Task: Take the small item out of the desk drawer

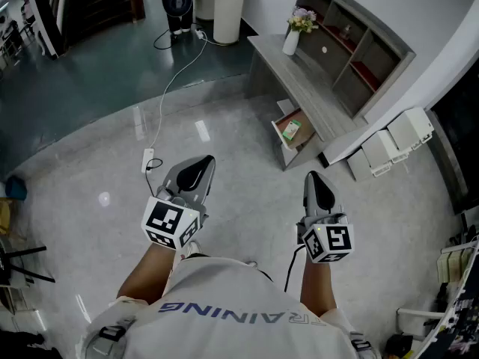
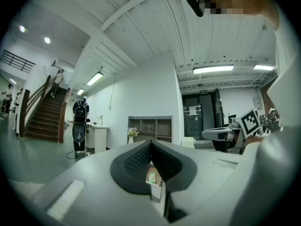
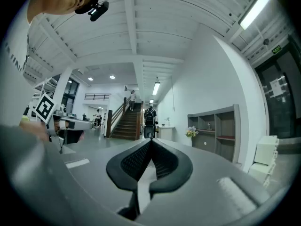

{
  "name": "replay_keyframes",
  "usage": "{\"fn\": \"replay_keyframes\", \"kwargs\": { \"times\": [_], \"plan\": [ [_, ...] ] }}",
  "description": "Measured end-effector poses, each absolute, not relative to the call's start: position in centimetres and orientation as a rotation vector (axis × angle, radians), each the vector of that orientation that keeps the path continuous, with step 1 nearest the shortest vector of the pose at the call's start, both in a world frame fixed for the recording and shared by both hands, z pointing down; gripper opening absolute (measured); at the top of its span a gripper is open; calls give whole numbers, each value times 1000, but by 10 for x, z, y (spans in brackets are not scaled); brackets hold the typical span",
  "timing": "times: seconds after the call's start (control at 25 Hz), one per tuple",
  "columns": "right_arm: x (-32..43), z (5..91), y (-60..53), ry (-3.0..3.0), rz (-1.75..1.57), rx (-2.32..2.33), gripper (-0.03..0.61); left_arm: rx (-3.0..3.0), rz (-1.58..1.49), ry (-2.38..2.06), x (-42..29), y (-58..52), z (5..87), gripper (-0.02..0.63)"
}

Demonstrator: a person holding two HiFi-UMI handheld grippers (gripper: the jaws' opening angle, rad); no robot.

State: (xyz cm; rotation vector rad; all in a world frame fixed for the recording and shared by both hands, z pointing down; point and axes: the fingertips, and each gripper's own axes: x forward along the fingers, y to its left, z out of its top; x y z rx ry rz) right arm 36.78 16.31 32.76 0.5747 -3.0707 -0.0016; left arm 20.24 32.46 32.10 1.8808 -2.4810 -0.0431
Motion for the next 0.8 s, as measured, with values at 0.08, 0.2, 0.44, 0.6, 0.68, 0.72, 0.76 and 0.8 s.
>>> {"fn": "replay_keyframes", "kwargs": {
  "times": [0.08,0.2,0.44,0.6,0.68,0.72,0.76,0.8],
  "plan": [
    [364,326,166,-3071,2,575,14,1886,-41,-2477,200,328,322,3],
    [358,326,171,-3072,-1,573,14,1888,-51,-2471,196,333,325,3],
    [344,328,182,-3063,-3,557,14,1876,-94,-2462,183,345,326,3],
    [329,332,190,-3050,-15,537,14,1860,-115,-2464,171,355,330,3],
    [321,334,193,-3053,4,533,14,1847,-122,-2465,163,363,333,3],
    [316,334,194,-3059,25,535,14,1839,-122,-2467,159,368,333,3],
    [310,334,196,-3065,49,536,14,1830,-122,-2471,153,373,334,3],
    [303,335,198,-3069,69,535,14,1820,-120,-2475,146,379,335,3]
  ]
}}
